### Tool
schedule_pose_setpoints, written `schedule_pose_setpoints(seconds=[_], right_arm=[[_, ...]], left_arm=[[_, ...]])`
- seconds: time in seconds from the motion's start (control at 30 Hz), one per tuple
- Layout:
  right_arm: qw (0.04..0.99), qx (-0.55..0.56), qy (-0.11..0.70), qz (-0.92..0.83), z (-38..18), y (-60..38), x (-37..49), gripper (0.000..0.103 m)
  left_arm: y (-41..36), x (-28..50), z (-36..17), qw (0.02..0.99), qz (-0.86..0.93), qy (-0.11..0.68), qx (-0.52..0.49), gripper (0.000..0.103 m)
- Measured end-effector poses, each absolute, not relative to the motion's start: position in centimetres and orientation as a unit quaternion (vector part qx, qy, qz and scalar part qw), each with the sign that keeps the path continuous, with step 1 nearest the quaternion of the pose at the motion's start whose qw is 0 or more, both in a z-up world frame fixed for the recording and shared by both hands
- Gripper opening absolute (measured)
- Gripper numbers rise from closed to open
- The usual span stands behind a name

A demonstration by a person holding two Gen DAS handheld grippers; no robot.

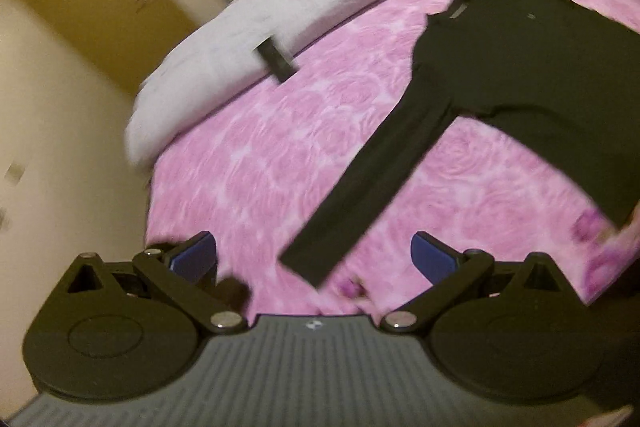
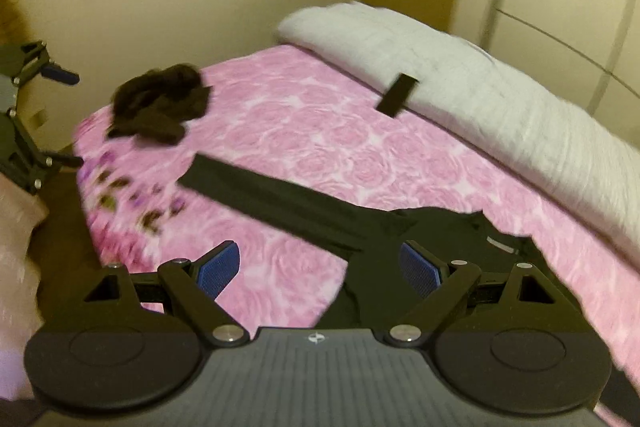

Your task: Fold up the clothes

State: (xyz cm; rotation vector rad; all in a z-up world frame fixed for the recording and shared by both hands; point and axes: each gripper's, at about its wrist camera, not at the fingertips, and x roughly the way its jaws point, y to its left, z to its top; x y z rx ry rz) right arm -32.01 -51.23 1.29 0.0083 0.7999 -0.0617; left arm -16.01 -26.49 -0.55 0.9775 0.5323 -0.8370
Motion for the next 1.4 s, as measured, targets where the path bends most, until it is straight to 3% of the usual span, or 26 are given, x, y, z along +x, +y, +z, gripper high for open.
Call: schedule_pose_setpoints(seconds=[0.17, 0.4, 0.53, 0.6, 0.67, 0.83, 1.03, 1.23, 1.4], right_arm=[[0.895, 0.045, 0.425, -0.127, -1.3, -47.4, -25.9, 0.089], [0.890, 0.050, 0.432, -0.136, -2.8, -42.0, -21.5, 0.088], [0.897, 0.051, 0.426, -0.104, -4.9, -39.2, -18.8, 0.072], [0.898, 0.035, 0.431, -0.078, -6.5, -37.3, -17.2, 0.070], [0.897, 0.020, 0.438, -0.064, -8.2, -35.5, -15.0, 0.057], [0.893, -0.015, 0.447, -0.045, -12.4, -31.0, -9.4, 0.054], [0.867, -0.097, 0.487, -0.051, -21.1, -26.0, -1.1, 0.036], [0.826, -0.226, 0.516, -0.032, -28.0, -23.0, 2.6, 0.034], [0.810, -0.327, 0.486, -0.014, -29.8, -20.9, 3.2, 0.038]], left_arm=[[-25.2, -7.3, -3.1, 0.712, -0.467, 0.218, 0.476, 0.102], [-23.8, -1.0, -6.3, 0.639, -0.512, 0.186, 0.543, 0.102], [-22.2, 1.2, -8.8, 0.586, -0.525, 0.137, 0.602, 0.102], [-21.8, 2.6, -10.3, 0.558, -0.542, 0.107, 0.619, 0.097], [-21.5, 4.3, -12.2, 0.529, -0.565, 0.081, 0.627, 0.095], [-21.0, 8.6, -16.8, 0.453, -0.619, 0.016, 0.641, 0.094], [-20.3, 13.0, -23.4, 0.342, -0.700, -0.066, 0.623, 0.095], [-20.4, 15.3, -26.6, 0.321, -0.732, -0.080, 0.595, 0.095], [-20.4, 16.2, -28.0, 0.300, -0.740, -0.089, 0.595, 0.096]])
